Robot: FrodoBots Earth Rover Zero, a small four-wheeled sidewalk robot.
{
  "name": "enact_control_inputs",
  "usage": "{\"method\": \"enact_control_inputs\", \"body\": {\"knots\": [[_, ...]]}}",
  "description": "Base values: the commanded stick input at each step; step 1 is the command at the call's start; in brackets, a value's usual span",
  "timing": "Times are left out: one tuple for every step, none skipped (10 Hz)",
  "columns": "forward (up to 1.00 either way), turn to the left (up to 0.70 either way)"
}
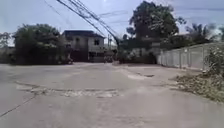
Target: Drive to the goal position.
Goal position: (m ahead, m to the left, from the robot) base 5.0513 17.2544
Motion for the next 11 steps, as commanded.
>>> {"method": "enact_control_inputs", "body": {"knots": [[1.00, 0.40], [1.00, 0.40], [1.00, 0.40], [1.00, 0.40], [1.00, 0.40], [1.00, 0.40], [1.00, 0.40], [1.00, 0.40], [1.00, 0.40], [1.00, 0.23], [1.00, 0.04]]}}
